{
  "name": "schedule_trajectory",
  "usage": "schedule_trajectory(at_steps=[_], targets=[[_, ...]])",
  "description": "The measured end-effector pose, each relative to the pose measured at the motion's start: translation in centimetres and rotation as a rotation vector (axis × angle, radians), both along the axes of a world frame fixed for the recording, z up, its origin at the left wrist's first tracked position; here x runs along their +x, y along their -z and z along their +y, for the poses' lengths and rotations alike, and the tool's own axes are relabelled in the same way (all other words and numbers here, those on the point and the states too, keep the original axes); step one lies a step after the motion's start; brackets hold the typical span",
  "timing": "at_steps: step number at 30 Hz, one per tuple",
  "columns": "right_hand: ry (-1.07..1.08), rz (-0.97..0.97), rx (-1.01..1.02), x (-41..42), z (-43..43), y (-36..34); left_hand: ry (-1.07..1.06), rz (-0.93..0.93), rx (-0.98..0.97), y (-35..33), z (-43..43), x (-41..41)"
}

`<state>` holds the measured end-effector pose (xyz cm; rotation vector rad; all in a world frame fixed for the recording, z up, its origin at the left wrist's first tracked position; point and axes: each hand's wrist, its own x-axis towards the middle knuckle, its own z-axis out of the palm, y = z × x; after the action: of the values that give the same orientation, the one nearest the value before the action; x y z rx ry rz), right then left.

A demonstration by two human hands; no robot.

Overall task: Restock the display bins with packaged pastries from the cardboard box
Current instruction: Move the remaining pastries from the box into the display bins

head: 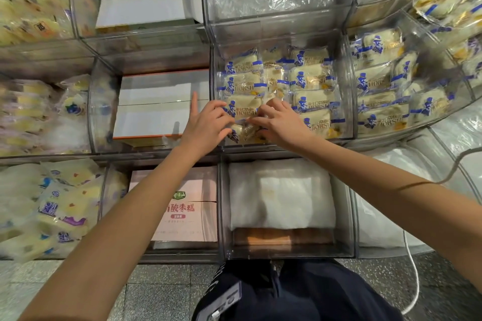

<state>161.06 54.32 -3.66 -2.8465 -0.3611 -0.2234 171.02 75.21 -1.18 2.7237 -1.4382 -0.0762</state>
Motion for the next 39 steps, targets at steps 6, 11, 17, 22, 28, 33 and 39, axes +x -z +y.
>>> schedule_trajectory(at_steps=[6,11,17,22,28,33,39], targets=[[0.004,0.004,0.101,-0.7,-1.8,-1.1,-0.026,0.053,-0.052,-0.6,0.0,0.0],[0.095,-0.065,0.112,-1.6,-5.2,-2.9,-0.060,0.116,-0.089,-2.3,-2.1,-0.7],[0.164,0.003,0.142,-2.7,-10.2,-4.8,-0.058,0.116,-0.126,-4.3,-8.2,-2.1],[0.237,0.028,0.130,-5.1,-16.2,-7.2,0.025,0.114,-0.116,-6.3,-16.1,-3.2],[0.327,0.002,0.106,-10.9,-22.5,-8.8,0.115,0.088,-0.142,-7.7,-24.0,-6.7],[0.454,-0.022,0.070,-17.8,-27.2,-10.8,0.311,0.086,-0.155,-10.1,-32.1,-10.8],[0.696,0.024,0.032,-28.4,-28.7,-12.3,0.575,0.055,-0.197,-11.9,-37.6,-17.0]])
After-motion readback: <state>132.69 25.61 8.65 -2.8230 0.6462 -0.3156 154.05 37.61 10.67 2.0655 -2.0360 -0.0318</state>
